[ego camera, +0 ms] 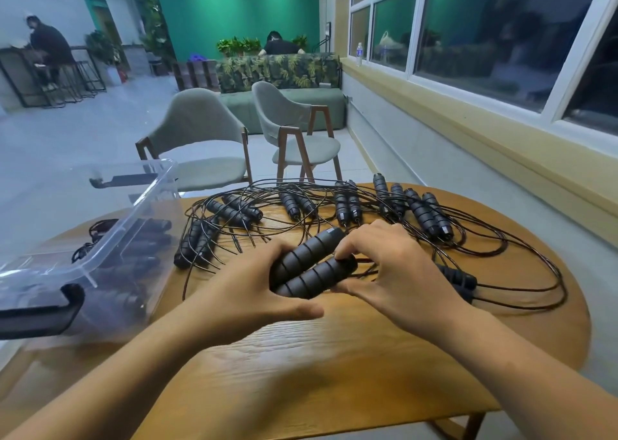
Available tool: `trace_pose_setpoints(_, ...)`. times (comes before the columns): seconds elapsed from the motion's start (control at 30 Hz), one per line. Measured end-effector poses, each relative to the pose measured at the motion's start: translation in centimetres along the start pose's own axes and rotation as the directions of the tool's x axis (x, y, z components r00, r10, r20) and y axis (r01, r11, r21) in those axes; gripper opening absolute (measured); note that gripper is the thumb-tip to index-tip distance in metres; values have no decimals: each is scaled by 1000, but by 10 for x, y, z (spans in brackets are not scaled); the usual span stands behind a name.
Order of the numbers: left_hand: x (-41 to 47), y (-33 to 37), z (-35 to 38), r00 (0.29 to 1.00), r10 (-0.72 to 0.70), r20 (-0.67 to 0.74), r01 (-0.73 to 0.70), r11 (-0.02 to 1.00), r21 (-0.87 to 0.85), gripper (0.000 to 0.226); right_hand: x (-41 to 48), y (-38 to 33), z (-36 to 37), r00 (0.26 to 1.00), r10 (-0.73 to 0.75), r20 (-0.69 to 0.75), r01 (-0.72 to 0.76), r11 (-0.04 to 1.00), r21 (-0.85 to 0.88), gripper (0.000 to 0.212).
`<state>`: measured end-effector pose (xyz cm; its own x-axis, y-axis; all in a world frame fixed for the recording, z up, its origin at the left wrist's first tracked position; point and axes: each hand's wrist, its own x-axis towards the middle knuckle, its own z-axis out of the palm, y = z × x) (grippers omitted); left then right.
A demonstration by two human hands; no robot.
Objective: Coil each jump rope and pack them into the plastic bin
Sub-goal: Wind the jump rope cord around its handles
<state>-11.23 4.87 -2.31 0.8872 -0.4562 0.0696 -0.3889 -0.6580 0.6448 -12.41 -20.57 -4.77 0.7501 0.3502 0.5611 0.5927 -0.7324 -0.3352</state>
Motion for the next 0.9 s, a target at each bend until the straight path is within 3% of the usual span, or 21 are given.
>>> trace_pose_setpoints(0.1, -2, 0, 3, 998, 8, -70, 1, 992, 123, 57, -3, -1, 1, 999, -11, -36, 10, 1000, -14, 29)
trace_pose_setpoints(0.23, -4, 2, 8, 995, -6, -102, 20, 990, 140, 45, -5, -2, 3, 991, 6, -137, -13, 998, -54, 34)
trace_pose_setpoints(0.33, -5, 3, 9, 988, -55, -141, 63, 997, 50, 37, -10, -11, 1, 964, 134, -230, -136, 991, 6, 32)
trace_pose_setpoints(0.4, -4, 4, 11, 983, -93, -159, 94, 996, -3, 35, -15, -23, -1, 945, 266, -191, -235, 957, 169, 24)
trace_pose_setpoints(0.5, -7, 7, 21, 978, -136, -157, 125, 989, -78, 42, -23, -42, 2, 871, 474, 128, -477, 756, 448, 43)
trace_pose_setpoints(0.6, -11, 14, 38, 978, -128, -164, 113, 989, -100, 42, -32, -52, 17, 719, 557, 416, -686, 473, 553, 49)
trace_pose_setpoints(0.73, -18, 28, 63, 975, -130, -178, 115, 989, -97, 33, -35, -55, 32, 664, 561, 494, -668, 150, 729, 42)
trace_pose_setpoints(0.9, -25, 31, 74, 986, -115, -119, 139, 966, 219, 47, -36, -66, 38, 611, 565, 554, -641, -58, 766, 35)
